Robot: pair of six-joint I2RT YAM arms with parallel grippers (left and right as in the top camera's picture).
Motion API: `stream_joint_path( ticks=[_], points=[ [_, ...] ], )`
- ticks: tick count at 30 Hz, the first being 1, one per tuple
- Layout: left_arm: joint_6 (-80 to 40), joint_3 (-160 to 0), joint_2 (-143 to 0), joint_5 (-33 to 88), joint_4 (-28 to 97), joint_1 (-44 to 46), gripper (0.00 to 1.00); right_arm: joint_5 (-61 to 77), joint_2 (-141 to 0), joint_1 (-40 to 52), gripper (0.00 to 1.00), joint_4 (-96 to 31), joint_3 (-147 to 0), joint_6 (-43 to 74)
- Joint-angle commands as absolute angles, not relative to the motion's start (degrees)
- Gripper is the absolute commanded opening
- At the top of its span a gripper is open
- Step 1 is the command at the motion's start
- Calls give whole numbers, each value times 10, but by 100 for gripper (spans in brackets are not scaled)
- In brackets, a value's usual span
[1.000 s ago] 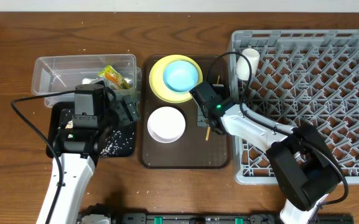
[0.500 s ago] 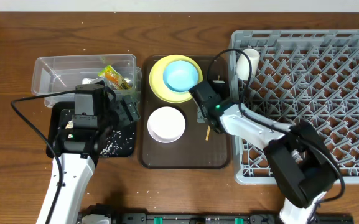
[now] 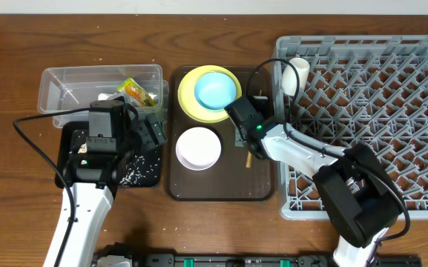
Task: Sort waste into correct bins and load items into the dishwasher rack
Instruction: 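Grasp the second chopstick and carry it right into the rack, then place the chopstick upright in the rack and release it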
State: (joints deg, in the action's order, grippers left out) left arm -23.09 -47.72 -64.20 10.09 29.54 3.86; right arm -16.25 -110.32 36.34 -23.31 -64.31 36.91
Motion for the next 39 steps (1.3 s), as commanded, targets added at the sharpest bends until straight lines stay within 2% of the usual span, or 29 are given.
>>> stream_joint_path(
  ticks=[1, 14, 21, 39],
  points=[
    [-227, -492, -644, 93, 294, 39, 92, -169, -1113, 370, 1, -236, -641, 372],
    [-227, -492, -644, 93, 294, 39, 92, -169, -976, 366, 1, -251, -648, 300],
    [-227, -492, -644, 93, 294, 39, 92, -170, -883, 347, 1, -321, -648, 223],
    [-227, -492, -644, 94, 294, 39, 92, -163, -856, 249, 1, -422, -648, 207]
  ],
)
